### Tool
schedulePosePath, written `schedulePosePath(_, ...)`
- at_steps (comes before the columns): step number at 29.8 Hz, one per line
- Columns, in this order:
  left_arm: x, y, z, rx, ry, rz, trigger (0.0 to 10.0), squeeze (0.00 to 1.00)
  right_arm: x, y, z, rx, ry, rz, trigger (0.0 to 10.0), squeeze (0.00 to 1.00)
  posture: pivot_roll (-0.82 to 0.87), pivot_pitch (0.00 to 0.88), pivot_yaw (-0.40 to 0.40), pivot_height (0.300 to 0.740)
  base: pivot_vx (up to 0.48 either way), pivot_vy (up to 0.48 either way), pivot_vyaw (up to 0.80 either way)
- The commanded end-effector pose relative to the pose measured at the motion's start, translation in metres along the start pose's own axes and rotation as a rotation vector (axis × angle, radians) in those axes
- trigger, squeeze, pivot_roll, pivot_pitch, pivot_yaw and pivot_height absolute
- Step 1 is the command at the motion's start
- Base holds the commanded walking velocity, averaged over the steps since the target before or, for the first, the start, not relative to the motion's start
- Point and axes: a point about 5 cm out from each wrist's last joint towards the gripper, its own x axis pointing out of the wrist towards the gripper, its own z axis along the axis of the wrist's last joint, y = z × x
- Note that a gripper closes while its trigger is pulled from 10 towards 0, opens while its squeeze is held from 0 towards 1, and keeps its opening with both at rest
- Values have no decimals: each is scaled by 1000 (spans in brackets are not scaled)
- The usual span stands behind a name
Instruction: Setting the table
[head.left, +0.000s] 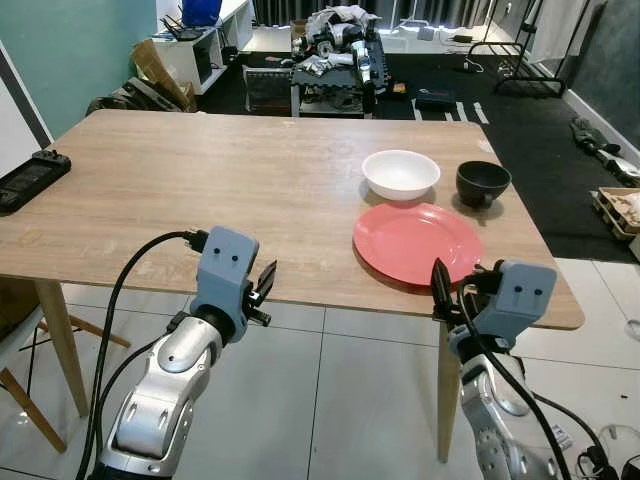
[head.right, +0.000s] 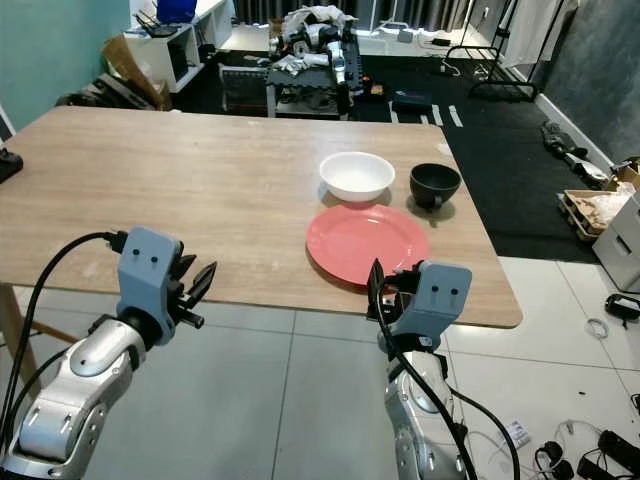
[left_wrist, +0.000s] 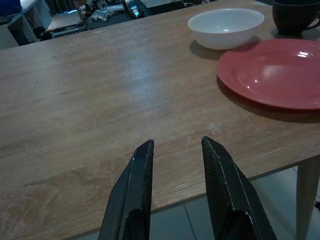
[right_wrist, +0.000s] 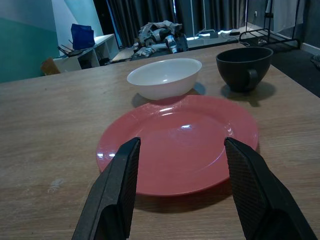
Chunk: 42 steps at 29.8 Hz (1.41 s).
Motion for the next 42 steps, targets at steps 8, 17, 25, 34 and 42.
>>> schedulePosePath(8, 1, -1, -2, 10, 1, -5, 10000, 0, -1, 0, -4, 5, 18, -2, 10000, 0, 70, 69, 121, 740, 0, 0, 0)
schedulePosePath(17, 2, -1, -2, 10, -2, -6, 10000, 0, 0, 0, -4, 2, 20, 1, 10000, 0, 71, 67, 121, 740, 0, 0, 0)
schedulePosePath(25, 2, 0, -1, 10, -3, -6, 10000, 0, -1, 1, -4, 4, 20, 2, 10000, 0, 71, 68, 122, 740, 0, 0, 0)
schedulePosePath(34, 1, 0, -1, 11, -2, -5, 10000, 0, -1, 1, -4, 6, 17, 0, 10000, 0, 72, 71, 122, 740, 0, 0, 0)
schedulePosePath(42, 1, 0, -1, 9, -2, -5, 10000, 0, -1, 2, -5, -6, 24, 4, 10000, 0, 73, 74, 122, 740, 0, 0, 0)
